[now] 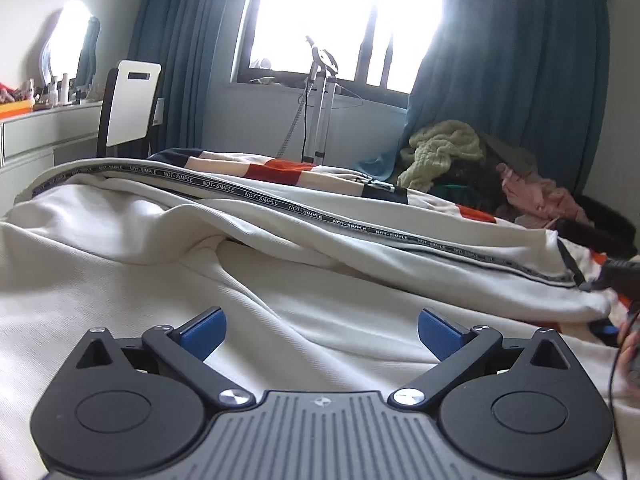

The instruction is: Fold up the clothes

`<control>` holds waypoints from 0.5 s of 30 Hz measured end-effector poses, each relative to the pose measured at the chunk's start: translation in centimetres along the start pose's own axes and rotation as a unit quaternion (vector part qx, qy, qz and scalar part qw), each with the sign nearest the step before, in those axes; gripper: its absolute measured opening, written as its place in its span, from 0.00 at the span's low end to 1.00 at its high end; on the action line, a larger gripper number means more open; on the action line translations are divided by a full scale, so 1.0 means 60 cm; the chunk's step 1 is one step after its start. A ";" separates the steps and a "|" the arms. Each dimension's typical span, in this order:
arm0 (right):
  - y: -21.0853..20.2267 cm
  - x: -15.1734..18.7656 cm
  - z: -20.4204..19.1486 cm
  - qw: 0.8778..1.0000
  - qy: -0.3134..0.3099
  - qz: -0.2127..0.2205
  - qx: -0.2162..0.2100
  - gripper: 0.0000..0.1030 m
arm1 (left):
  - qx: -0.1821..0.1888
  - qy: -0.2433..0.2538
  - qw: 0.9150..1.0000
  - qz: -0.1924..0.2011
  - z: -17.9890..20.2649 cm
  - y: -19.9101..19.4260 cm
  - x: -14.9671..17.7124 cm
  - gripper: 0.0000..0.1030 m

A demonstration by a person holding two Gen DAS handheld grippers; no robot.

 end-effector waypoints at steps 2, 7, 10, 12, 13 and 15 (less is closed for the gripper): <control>0.020 -0.001 -0.006 1.000 -0.014 0.017 0.018 0.64 | -0.003 0.001 1.000 0.002 0.002 0.008 0.002 1.00; 0.057 -0.040 -0.041 0.996 -0.042 0.056 0.049 0.08 | -0.008 0.010 1.000 -0.003 0.010 0.038 0.013 1.00; 0.041 -0.091 -0.080 0.994 -0.051 0.097 0.005 0.08 | 0.017 -0.026 0.999 -0.011 0.004 0.041 0.010 1.00; 0.023 -0.131 -0.114 0.991 -0.063 0.119 -0.021 0.08 | 0.031 -0.032 0.999 0.002 0.005 0.034 0.005 1.00; 0.013 -0.148 -0.131 0.988 -0.074 0.128 -0.032 0.07 | 0.037 -0.035 0.999 0.008 0.005 0.030 0.003 1.00; -0.017 -0.175 -0.149 0.983 -0.092 0.153 -0.041 0.07 | 0.047 -0.036 0.998 0.016 0.007 0.024 0.000 1.00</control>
Point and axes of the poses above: each gripper's, at about its wrist camera, not at the fingertips, and y roughly the way its jaws point, z to its right, x to its underside, the point moved 3 cm from there along y, roughly the way its jaws point, and after that the axes turned 8 degrees about z, right-handed, at the moved point
